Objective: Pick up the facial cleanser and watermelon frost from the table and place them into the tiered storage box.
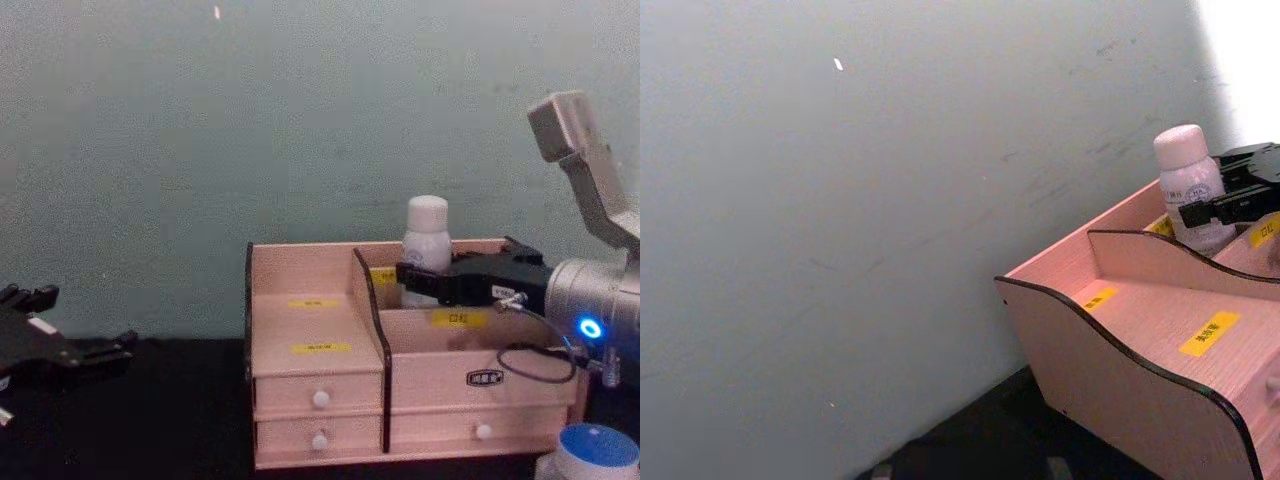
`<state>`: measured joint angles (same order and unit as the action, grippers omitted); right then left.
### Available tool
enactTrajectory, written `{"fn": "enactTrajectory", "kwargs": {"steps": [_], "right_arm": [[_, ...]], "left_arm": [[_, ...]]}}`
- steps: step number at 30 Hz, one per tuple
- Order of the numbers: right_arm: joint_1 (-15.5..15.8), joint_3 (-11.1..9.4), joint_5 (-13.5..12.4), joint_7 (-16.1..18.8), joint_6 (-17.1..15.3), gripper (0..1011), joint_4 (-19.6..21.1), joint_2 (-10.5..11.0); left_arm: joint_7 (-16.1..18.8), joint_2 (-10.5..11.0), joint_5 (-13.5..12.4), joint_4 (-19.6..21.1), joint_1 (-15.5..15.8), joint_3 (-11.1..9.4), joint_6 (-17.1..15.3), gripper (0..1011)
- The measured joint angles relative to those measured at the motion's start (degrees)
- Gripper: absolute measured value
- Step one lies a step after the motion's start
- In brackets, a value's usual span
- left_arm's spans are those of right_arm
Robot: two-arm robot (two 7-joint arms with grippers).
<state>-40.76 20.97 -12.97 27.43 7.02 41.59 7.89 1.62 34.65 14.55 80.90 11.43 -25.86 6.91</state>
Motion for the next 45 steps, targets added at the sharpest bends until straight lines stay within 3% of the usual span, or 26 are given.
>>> {"fn": "enactTrajectory", "kwargs": {"steps": [12, 15, 24, 28, 38, 45], "right_arm": [[0.0, 0.1, 0.0, 0.0, 0.0, 593, 0.1, 0.0], [0.0, 0.1, 0.0, 0.0, 0.0, 632, 0.1, 0.1], [0.1, 0.1, -0.1, 0.0, 0.0, 926, 0.1, 0.1], [0.1, 0.1, -0.1, 0.0, 0.0, 1000, 0.1, 0.1], [0.1, 0.1, -0.1, 0.0, -0.1, 1000, 0.1, 0.1], [1.9, -0.3, 0.0, 0.1, 0.2, 1000, 3.9, 1.1]], "left_arm": [[0.0, 0.0, 0.0, 0.0, 0.0, 0.0, 0.0, 1001], [0.0, 0.0, 0.0, 0.0, 0.0, 0.0, 0.0, 1001], [0.0, 0.0, 0.0, 0.0, 0.0, 0.0, 0.0, 1001], [0.0, 0.0, 0.0, 0.0, 0.0, 0.0, 0.0, 1001], [0.0, 0.0, 0.0, 0.0, 0.0, 0.0, 0.0, 1001], [0.0, 0.0, 0.0, 0.0, 0.0, 0.0, 0.0, 1001]]}}
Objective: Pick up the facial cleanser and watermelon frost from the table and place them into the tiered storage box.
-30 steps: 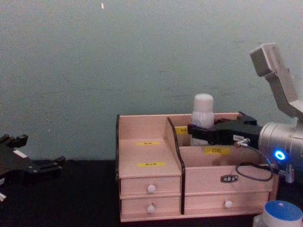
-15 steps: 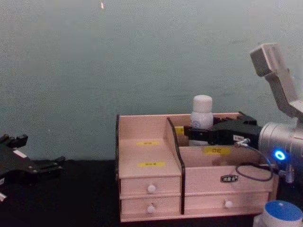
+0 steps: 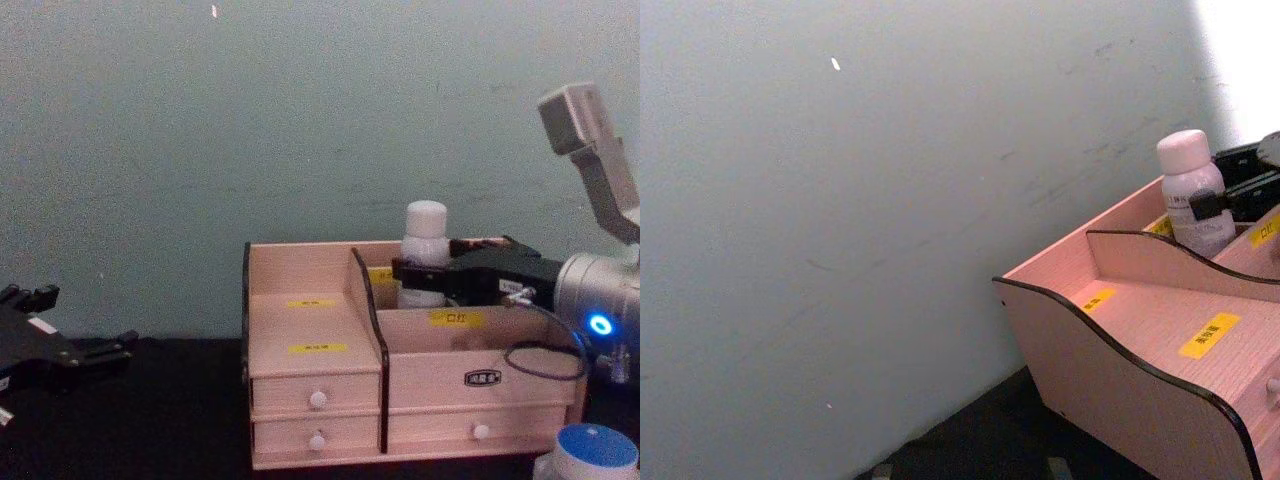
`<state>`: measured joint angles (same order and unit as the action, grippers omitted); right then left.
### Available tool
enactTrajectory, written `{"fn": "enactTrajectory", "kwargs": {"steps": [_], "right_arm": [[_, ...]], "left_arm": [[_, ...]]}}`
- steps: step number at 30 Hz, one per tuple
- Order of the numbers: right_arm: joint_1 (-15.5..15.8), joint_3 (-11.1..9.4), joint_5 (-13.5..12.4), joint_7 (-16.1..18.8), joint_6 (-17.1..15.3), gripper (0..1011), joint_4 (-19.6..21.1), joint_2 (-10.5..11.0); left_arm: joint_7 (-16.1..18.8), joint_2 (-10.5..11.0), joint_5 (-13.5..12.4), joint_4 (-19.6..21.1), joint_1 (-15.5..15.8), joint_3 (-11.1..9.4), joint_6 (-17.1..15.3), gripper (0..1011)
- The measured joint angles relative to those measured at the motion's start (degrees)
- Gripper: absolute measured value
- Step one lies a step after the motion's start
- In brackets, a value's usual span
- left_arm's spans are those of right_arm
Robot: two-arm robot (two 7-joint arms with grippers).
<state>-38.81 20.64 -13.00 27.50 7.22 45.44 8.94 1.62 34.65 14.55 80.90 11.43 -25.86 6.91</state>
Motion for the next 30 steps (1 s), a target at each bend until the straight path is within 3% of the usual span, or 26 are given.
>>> {"fn": "enactTrajectory", "kwargs": {"steps": [5, 10, 18, 30], "right_arm": [[1.9, -0.4, -0.3, 0.5, -0.3, 1000, 4.1, 1.4], [5.2, -1.1, -1.7, 1.1, -2.0, 1000, 10.7, 3.8], [11.6, -2.0, -4.4, 2.2, -5.1, 1000, 21.7, 8.9], [20.0, -3.6, -8.1, 2.8, -8.7, 1000, 33.5, 15.9]], "left_arm": [[0.0, 0.0, 0.0, 0.0, 0.0, 0.0, 0.0, 1001], [0.0, 0.0, 0.0, 0.0, 0.0, 0.0, 0.0, 1001], [0.0, 0.0, 0.0, 0.0, 0.0, 0.0, 0.0, 1001], [0.0, 0.0, 0.0, 0.0, 0.0, 0.0, 0.0, 1001]]}}
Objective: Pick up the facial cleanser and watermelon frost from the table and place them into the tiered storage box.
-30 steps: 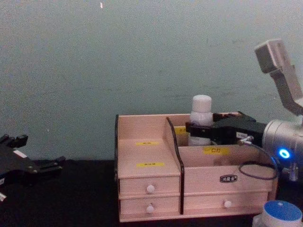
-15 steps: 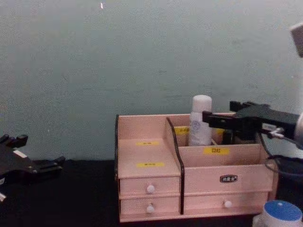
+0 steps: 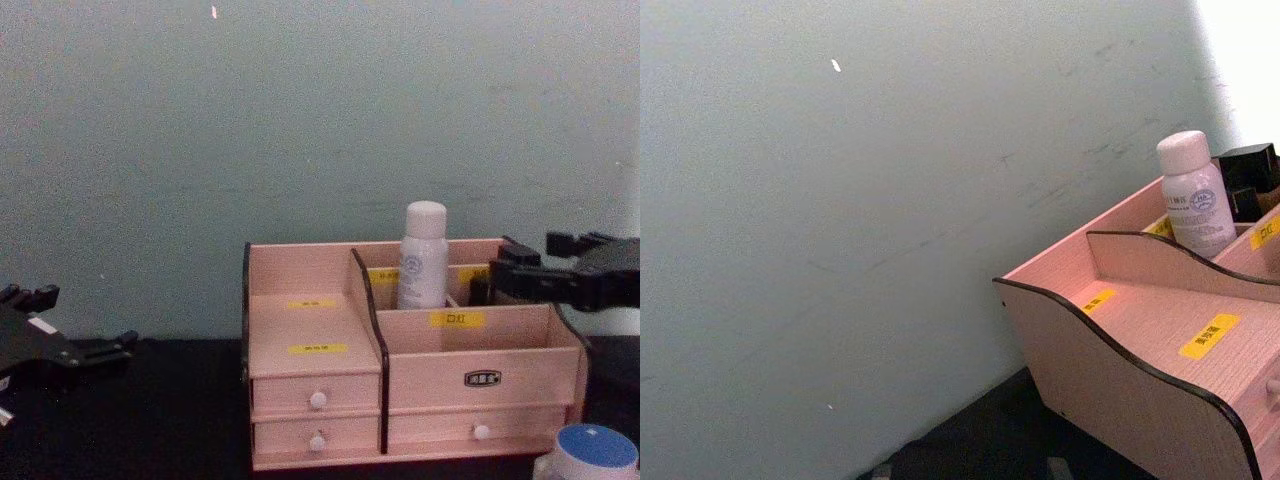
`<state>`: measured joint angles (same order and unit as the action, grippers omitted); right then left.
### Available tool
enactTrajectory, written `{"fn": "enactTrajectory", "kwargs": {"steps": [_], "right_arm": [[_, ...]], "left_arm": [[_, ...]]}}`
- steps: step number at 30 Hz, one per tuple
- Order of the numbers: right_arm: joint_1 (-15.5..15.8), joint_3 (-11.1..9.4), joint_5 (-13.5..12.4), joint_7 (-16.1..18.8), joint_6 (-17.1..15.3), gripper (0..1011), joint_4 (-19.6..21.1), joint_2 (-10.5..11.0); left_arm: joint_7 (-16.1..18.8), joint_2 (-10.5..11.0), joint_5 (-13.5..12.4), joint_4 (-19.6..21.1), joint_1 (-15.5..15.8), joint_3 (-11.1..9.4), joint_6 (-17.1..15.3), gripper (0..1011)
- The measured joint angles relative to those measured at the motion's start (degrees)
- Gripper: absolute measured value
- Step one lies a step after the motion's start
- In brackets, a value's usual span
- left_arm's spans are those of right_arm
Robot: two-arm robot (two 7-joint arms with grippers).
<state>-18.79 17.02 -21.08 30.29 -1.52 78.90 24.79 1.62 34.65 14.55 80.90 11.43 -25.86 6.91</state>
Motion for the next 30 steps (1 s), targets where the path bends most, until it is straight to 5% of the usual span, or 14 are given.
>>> {"fn": "enactTrajectory", "kwargs": {"steps": [17, 30], "right_arm": [[10.3, -1.7, -4.8, -1.9, -5.8, 1000, 9.4, 8.0], [11.5, 0.7, -5.7, -2.3, -10.1, 1000, 8.6, 10.5]], "left_arm": [[0.0, 0.0, 0.0, 0.0, 0.0, 0.0, 0.0, 1001], [0.0, 0.0, 0.0, 0.0, 0.0, 0.0, 0.0, 1001]]}}
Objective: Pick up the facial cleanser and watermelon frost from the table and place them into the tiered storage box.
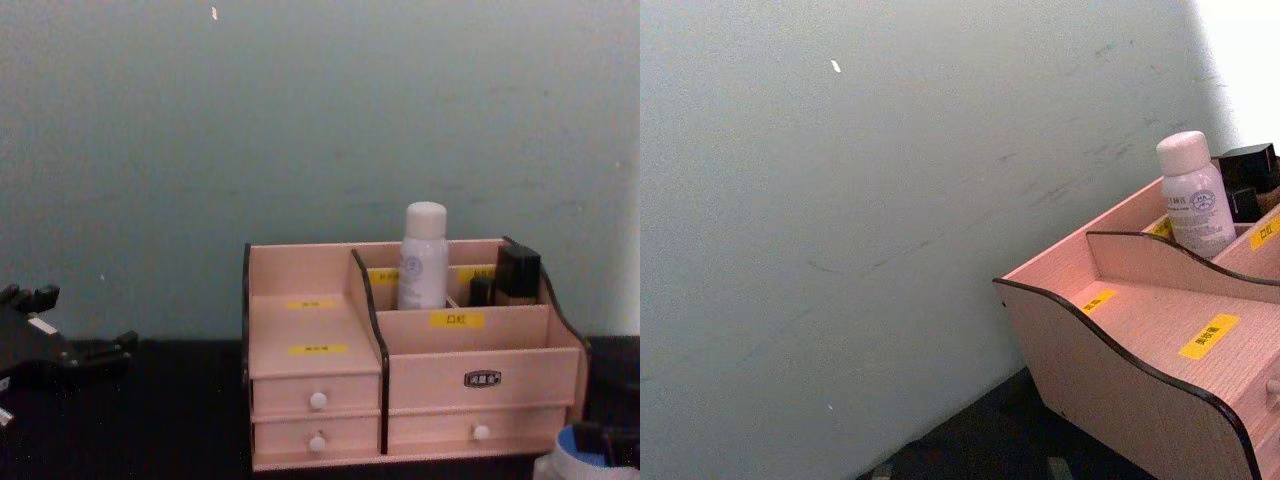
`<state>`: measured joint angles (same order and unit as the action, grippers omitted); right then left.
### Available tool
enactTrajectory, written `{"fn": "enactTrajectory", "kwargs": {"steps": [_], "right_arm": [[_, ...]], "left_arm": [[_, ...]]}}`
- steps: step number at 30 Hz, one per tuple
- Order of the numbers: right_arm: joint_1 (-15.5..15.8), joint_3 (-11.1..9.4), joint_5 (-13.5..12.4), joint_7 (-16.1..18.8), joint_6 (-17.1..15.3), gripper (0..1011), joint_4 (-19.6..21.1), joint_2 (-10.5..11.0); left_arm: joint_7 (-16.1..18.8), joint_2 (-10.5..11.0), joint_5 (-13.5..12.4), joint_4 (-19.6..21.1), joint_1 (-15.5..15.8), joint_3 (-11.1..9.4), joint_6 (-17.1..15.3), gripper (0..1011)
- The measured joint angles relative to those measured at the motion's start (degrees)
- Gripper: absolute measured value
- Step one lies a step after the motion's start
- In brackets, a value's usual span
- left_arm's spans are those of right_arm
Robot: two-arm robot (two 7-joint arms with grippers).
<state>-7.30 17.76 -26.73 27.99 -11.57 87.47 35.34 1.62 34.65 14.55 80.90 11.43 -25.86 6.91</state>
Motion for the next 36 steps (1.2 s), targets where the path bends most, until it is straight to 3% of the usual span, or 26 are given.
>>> {"fn": "enactTrajectory", "kwargs": {"steps": [11, 36], "right_arm": [[-1.8, 1.7, 0.0, -0.9, -1.3, 1000, -2.7, -1.2], [-2.7, 3.0, -0.5, -2.0, -2.7, 1000, -4.1, -1.7]], "left_arm": [[0.0, 0.0, 0.0, 0.0, 0.0, 0.0, 0.0, 1001], [0.0, 0.0, 0.0, 0.0, 0.0, 0.0, 0.0, 1001]]}}
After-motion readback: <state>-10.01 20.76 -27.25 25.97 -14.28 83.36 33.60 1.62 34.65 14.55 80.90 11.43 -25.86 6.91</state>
